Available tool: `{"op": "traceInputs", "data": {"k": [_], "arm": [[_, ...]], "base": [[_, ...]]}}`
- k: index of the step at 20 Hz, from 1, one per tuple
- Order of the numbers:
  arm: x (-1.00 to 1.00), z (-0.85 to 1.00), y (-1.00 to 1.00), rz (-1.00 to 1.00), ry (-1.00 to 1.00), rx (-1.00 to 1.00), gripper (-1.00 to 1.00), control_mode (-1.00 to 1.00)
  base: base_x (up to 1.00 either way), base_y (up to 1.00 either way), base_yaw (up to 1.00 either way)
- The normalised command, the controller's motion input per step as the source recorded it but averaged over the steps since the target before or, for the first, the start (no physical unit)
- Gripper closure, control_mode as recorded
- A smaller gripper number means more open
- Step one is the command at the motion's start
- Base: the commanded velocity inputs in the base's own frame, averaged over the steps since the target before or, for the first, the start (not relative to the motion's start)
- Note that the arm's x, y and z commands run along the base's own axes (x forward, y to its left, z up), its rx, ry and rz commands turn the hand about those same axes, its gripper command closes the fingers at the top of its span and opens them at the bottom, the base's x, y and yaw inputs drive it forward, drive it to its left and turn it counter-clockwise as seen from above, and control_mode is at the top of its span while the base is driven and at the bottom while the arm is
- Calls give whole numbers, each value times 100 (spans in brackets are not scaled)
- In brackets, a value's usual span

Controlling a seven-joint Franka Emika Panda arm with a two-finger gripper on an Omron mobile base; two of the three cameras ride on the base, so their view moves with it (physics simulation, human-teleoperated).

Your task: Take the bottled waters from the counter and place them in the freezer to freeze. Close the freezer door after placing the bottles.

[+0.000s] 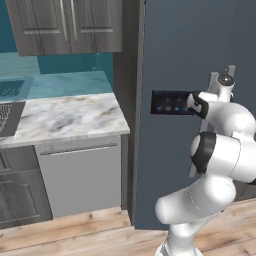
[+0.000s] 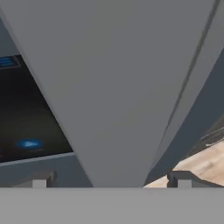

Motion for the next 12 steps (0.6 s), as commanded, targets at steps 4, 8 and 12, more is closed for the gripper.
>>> {"op": "traceInputs", "data": {"k": [4, 8, 12], "arm": [[11, 0, 0, 2, 0, 0, -100, -100], [16, -1, 0, 0, -3, 0, -100, -100], [34, 0, 0, 0, -1, 0, -100, -100]], "base": [[0, 0, 0], [0, 0, 0], [0, 0, 0]]}}
